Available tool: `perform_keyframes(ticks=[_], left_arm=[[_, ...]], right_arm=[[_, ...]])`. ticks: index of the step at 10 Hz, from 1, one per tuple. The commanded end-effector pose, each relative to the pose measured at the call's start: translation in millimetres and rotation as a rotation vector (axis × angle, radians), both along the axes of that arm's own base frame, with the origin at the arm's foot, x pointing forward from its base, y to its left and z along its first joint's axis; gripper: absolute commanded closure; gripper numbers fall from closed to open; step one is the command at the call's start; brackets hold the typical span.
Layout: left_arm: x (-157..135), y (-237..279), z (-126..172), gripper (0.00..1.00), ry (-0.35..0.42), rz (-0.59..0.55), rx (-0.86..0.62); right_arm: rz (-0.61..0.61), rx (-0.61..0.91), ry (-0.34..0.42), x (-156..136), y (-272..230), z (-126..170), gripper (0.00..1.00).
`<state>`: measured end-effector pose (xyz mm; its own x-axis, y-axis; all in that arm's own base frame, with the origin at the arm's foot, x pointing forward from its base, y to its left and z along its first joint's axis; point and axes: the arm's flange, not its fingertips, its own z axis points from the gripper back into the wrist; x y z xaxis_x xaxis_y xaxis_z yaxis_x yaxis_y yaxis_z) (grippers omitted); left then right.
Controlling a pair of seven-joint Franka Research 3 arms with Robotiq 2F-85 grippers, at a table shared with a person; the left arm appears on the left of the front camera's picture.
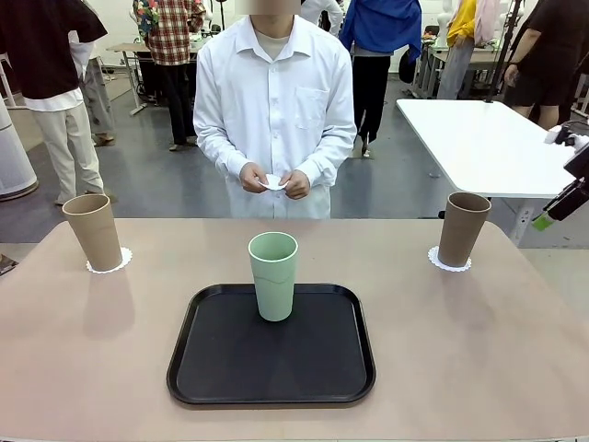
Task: Place coasters on the table and set cups on them.
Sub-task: Take one Reusable plastic cup from the Flat Tray and place it on a coaster set by the human.
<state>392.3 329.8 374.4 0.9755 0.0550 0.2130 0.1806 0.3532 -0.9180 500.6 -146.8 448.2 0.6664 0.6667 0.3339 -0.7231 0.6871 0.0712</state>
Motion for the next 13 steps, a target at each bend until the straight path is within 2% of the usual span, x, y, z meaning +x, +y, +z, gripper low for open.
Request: perform_keyframes(ticks=[1,3,4,7,8,9,13], left_arm=[[-2.5,0.4,2.3,0.00,-0.007,0.000,-0.006],[-2.5,0.4,2.3,0.00,-0.007,0.000,-0.006],[-2.5,0.4,2.3,0.00,-0.007,0.000,-0.006],[-2.5,0.4,2.3,0.00,-0.007,0.000,-0.006],[-2.5,0.4,2.3,0.00,-0.007,0.000,-0.006],[-2.5,0.4,2.3,0.00,-0.007,0.000,-0.006],[-2.5,0.4,2.3,0.00,-0.007,0.000,-0.006]], right_arm=[[0.014,-0.054,0.110,-23.3,39.6,15.1,0.00],[-0.031,-0.157,0.097,-44.1,71.5,42.2,0.00],[-0.095,-0.193,0.055,-53.8,89.9,53.8,0.00],[-0.228,-0.271,0.021,-60.0,120.6,76.8,0.00],[-0.225,-0.240,0.028,-60.2,127.2,82.1,0.00],[-0.171,-0.223,0.018,-56.9,112.9,82.3,0.00],[-0.171,-0.223,0.018,-56.9,112.9,82.3,0.00]])
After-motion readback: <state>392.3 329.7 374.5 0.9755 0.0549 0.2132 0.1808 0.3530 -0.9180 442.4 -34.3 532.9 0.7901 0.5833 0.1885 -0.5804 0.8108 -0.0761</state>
